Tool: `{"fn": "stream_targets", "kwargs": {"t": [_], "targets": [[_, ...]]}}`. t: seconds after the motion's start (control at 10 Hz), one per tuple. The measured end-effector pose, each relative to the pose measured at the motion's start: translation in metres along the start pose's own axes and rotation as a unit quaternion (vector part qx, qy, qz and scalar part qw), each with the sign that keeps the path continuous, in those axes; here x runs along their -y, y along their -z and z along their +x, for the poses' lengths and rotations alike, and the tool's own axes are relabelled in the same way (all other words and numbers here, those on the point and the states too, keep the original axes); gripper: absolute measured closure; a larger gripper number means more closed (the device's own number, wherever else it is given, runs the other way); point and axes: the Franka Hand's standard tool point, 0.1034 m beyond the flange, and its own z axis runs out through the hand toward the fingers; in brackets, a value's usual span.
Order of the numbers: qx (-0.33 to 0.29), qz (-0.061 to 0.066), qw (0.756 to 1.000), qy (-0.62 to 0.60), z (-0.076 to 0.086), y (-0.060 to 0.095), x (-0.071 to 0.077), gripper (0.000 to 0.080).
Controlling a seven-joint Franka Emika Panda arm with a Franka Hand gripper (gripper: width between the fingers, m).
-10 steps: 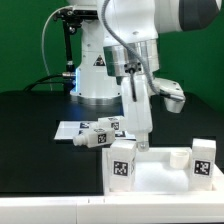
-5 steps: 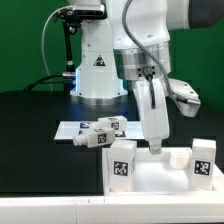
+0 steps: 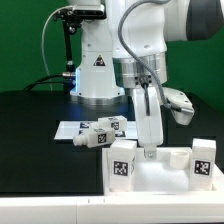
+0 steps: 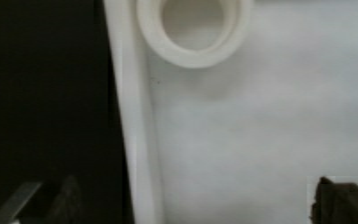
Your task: Assemble square table
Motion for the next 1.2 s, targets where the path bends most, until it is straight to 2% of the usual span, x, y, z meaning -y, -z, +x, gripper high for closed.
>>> {"fn": "stream_targets", "kwargs": {"t": [0.2, 0.3, 0.4, 0.5, 0.7, 0.8, 0.9, 1.1, 1.2], "targets": [[0.001, -0.024, 1.0, -0.006, -0.0004, -0.0129, -0.008, 0.015], [0.002, -0.024, 1.0, -0.005, -0.001, -0.0126, -0.007, 0.015], [0.002, -0.024, 1.0, -0.005, -0.0007, -0.0131, -0.0076, 0.0279], [0.001, -0.025, 1.0, -0.005, -0.0006, -0.0132, -0.0077, 0.0279], [0.001, -0.025, 1.0, -0.006, -0.0004, -0.0136, -0.008, 0.0564], [0.002, -0.029, 1.0, -0.006, -0.0004, -0.0146, -0.0103, 0.0564], [0.002, -0.03, 1.0, 0.0, -0.0006, -0.0148, -0.0116, 0.0729], [0.003, -0.03, 0.999, 0.043, 0.0011, -0.0133, -0.0111, 0.0732], [0.01, -0.037, 0.996, 0.082, 0.0082, -0.0084, -0.0141, 0.0732]]}}
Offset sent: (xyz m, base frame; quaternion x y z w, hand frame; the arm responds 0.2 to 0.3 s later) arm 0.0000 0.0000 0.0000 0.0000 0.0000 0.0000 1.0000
